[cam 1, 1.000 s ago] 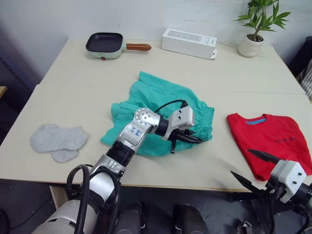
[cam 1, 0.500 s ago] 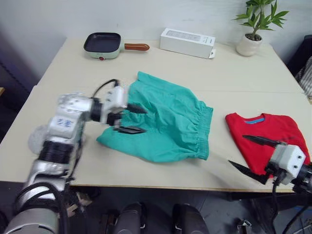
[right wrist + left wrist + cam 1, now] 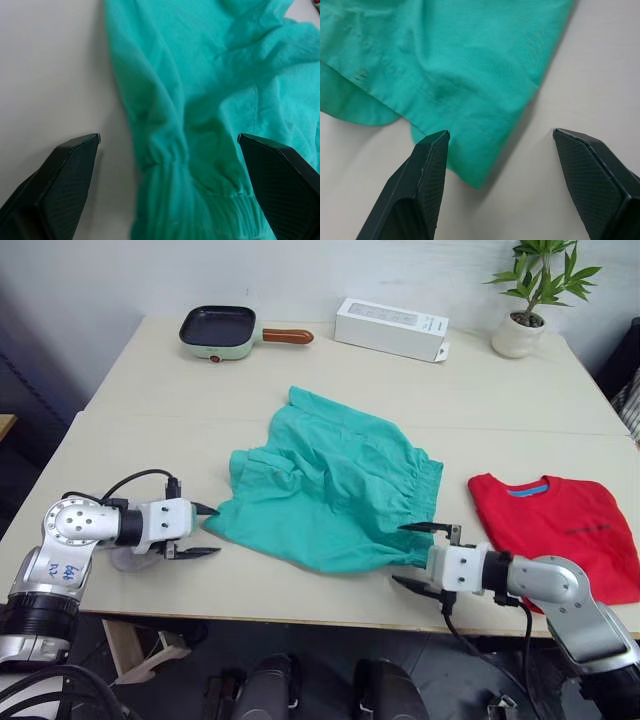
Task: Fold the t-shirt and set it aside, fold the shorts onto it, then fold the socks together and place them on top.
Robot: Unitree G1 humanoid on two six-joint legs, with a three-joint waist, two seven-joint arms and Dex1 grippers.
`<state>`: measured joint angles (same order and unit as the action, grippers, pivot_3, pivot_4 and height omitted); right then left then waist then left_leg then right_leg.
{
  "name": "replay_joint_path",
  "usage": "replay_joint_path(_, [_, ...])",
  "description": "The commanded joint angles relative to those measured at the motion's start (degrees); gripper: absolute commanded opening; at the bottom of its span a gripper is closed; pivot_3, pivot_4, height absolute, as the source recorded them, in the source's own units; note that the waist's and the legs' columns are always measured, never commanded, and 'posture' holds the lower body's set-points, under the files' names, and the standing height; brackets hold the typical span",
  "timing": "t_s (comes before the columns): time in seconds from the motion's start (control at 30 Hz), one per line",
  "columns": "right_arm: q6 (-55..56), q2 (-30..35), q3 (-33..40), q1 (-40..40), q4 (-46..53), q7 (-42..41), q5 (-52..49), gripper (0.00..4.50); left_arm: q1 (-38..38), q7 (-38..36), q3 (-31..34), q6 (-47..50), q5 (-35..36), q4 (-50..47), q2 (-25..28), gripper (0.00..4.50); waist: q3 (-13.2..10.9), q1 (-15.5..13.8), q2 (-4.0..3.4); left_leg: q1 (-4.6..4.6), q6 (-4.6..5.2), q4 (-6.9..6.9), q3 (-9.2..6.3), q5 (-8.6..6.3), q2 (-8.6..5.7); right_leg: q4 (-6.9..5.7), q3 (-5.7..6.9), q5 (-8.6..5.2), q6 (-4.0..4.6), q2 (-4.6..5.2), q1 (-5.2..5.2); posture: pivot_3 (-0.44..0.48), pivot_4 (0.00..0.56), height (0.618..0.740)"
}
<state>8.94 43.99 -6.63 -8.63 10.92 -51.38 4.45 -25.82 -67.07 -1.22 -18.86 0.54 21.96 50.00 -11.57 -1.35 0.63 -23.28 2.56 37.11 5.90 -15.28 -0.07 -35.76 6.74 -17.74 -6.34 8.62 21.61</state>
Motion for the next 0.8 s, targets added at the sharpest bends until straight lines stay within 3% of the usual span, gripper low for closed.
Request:
replay_joint_path(0.03, [0.86, -0.99, -1.31, -2.66, -2.95, 2.62, 3.72, 3.89, -1.71, 1.23, -3.0, -3.36, -3.05, 3.3, -1.14, 3.53, 0.01, 0.03, -0.02, 0.0, -0.01, 0.0, 0.0, 0.01, 0.0, -0.05, 0.04, -0.02, 0.03, -0.02, 0.02, 0.0, 0.15, 0.74])
replay_joint_path(0.23, [2.49, -4.45, -2.95, -6.21, -5.42, 4.91, 4.28, 1.96, -4.95, 3.92, -5.55, -9.28, -6.05, 9.7, -2.91, 3.53, 0.07, -0.01, -0.12, 0.05, 0.16, 0.08, 0.08, 0.11, -0.03, -0.15, 0.14, -0.01, 0.01, -0.03, -0.04, 0.0, 0.15, 0.74])
replay_joint_path(0.4, [-1.46, -8.81, 0.03, -6.7, -4.8, 8.03, -0.29, 0.17, -2.69, -0.41, -3.49, -7.88, 1.15, 7.17, -2.64, 3.53, 0.13, 0.16, -0.22, 0.1, 0.19, 0.06, 0.13, 0.12, -0.01, -0.2, 0.12, 0.0, -0.01, -0.03, -0.03, 0.0, 0.15, 0.74])
replay_joint_path(0.5, [-12.37, -12.03, 4.18, -7.18, -1.46, 8.92, -8.22, 0.06, 1.01, -4.2, -1.08, -5.45, 6.33, 2.87, -0.39, 3.53, 0.13, 0.84, -0.22, 0.08, 0.33, 0.05, 0.13, 0.17, 0.02, -0.18, 0.06, 0.0, -0.01, -0.04, -0.01, 0.0, 0.15, 0.74])
replay_joint_path(0.6, [-19.67, -12.9, 6.28, -7.56, 1.82, 8.02, -13.97, 0.06, 2.85, -3.76, 0.05, -5.5, 6.99, 1.5, 0.52, 3.53, 0.12, 1.55, -0.22, 0.02, 0.34, 0.02, 0.06, 0.11, 0.04, -0.17, -0.01, 0.0, -0.01, -0.05, -0.02, 0.0, 0.15, 0.74])
replay_joint_path(0.8, [-32.61, -13.92, 8.51, -9.36, 7.74, 9.57, -22.41, 0.06, 3.52, 2.15, -1.37, -7.4, 4.56, 0.21, -4.1, 3.53, 0.12, 1.45, -0.23, 0.02, 0.35, 0.01, 0.07, 0.07, 0.03, -0.05, -0.02, 0.0, 0.0, -0.03, -0.01, 0.0, 0.15, 0.74])
